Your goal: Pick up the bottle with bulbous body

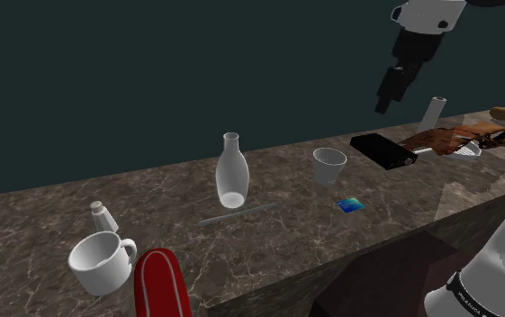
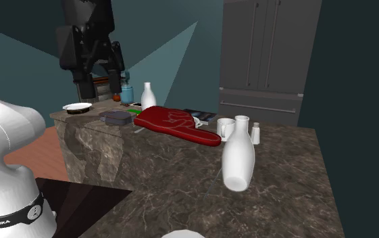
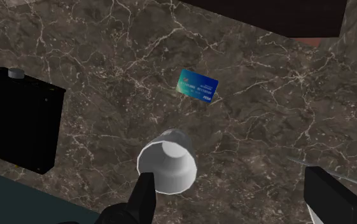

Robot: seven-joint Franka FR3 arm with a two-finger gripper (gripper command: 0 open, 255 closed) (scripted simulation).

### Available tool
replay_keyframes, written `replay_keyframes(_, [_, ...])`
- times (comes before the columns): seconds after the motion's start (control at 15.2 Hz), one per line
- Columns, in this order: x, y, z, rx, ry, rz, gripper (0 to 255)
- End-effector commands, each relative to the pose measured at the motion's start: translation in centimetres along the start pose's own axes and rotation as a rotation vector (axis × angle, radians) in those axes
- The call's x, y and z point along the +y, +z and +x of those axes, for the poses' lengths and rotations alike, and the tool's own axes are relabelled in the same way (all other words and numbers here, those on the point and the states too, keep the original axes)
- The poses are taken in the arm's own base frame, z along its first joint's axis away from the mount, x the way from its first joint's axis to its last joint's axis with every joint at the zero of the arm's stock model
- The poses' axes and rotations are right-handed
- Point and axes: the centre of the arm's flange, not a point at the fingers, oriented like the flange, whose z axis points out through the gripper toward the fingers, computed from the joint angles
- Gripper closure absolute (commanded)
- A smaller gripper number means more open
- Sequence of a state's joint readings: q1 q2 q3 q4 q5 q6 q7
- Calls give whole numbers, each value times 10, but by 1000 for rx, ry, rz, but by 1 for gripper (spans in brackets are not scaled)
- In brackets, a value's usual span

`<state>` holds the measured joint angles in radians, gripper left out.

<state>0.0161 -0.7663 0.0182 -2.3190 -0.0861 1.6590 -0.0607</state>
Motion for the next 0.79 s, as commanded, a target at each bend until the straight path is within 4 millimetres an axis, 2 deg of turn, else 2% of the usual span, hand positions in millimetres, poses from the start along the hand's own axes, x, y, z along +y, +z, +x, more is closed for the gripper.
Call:
replay_keyframes(0.0, [0,0,0,0,0,0,0])
replay_keyframes(0.73, [-90,40,110,-49,46,34,0])
